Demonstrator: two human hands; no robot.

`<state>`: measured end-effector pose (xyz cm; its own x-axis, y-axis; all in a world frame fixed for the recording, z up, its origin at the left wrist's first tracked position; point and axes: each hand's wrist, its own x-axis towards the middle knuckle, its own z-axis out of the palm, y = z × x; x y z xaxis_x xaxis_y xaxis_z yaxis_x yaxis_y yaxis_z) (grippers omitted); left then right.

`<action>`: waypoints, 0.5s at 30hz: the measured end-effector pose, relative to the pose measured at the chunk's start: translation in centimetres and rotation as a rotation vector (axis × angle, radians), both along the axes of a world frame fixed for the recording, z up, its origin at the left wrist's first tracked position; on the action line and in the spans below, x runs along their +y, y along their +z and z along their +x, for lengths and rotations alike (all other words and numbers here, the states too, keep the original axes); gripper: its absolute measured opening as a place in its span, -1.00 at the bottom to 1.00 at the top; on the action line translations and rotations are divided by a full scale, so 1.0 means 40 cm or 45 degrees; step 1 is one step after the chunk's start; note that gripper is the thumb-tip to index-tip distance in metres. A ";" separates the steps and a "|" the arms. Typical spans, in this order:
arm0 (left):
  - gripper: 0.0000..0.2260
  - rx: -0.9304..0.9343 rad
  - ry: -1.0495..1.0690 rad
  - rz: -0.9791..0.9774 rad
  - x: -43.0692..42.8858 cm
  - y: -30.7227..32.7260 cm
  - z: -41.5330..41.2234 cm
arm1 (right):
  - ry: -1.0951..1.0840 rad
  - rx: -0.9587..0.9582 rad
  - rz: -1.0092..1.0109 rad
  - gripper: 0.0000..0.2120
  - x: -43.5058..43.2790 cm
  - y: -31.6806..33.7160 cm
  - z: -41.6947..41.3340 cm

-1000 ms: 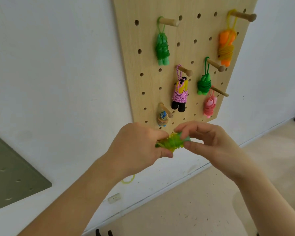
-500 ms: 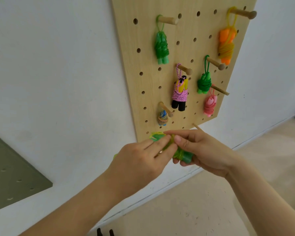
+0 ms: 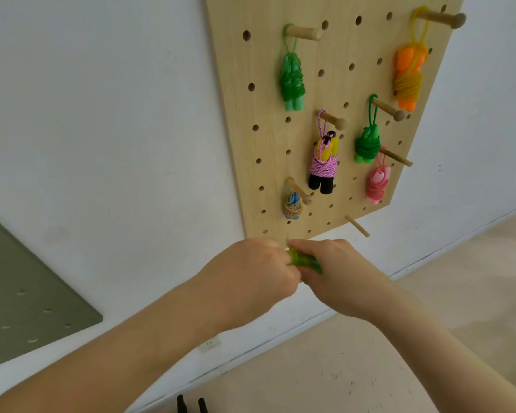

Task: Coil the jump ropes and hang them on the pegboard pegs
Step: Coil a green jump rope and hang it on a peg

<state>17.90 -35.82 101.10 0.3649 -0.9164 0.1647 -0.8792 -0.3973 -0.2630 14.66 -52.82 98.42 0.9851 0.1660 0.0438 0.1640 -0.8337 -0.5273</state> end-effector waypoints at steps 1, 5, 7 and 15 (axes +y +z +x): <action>-0.82 0.044 -0.059 -0.077 0.002 -0.006 0.011 | 0.039 0.008 0.014 -0.94 0.002 -0.002 0.000; -0.99 0.526 0.164 -0.532 -0.002 0.029 0.041 | 0.205 0.045 0.200 -0.86 -0.015 0.011 -0.011; -0.89 0.857 0.396 -0.794 0.001 0.030 0.055 | 0.227 0.050 0.298 -0.82 -0.017 0.018 -0.017; -0.85 1.449 0.468 -0.744 -0.019 0.055 0.097 | -0.019 -0.117 0.649 -0.90 0.007 0.005 -0.024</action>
<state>21.76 -36.58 103.29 0.7699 -0.6351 -0.0628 -0.3114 -0.4597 0.8317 13.70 -52.55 98.62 0.9756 0.0868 0.2015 0.2183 -0.4773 -0.8512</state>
